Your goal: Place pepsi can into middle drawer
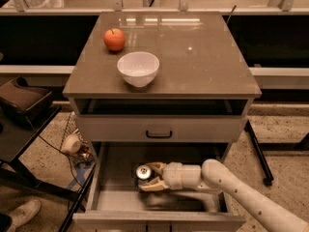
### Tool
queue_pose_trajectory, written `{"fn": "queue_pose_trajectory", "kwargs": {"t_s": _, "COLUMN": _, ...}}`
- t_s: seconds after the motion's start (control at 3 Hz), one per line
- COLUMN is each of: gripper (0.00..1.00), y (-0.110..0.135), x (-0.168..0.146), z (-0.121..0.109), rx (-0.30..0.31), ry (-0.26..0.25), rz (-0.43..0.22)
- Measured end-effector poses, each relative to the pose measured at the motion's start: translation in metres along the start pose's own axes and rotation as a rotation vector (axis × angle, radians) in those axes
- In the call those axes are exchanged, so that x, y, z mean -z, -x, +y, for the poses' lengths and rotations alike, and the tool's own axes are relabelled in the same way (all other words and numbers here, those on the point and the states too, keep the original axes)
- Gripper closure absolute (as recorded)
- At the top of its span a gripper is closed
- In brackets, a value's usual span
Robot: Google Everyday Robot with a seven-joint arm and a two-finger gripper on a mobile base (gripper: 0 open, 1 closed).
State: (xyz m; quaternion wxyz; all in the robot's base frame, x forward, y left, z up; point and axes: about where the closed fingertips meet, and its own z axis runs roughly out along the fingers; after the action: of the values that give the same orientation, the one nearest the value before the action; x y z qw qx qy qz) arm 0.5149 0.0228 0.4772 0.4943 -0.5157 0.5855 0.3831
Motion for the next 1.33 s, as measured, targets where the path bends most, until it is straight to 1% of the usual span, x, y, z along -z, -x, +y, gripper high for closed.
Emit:
{"fn": "queue_pose_trajectory", "kwargs": {"t_s": 0.33, "gripper": 1.00, "y": -0.011, "x": -0.026, "z": 0.011, "rx": -0.003, "ry": 0.037, "rz": 0.013}}
{"fn": "queue_pose_trajectory", "kwargs": {"t_s": 0.67, "gripper": 1.00, "y": -0.020, "x": -0.047, "z": 0.024, "rx": -0.026, "ry": 0.063, "rz": 0.017}}
{"fn": "queue_pose_trajectory", "kwargs": {"t_s": 1.0, "gripper": 1.00, "y": -0.028, "x": -0.051, "z": 0.030, "rx": -0.057, "ry": 0.060, "rz": 0.019}}
{"fn": "queue_pose_trajectory", "kwargs": {"t_s": 1.33, "gripper": 0.82, "y": -0.028, "x": -0.053, "z": 0.031, "rx": -0.057, "ry": 0.063, "rz": 0.018}}
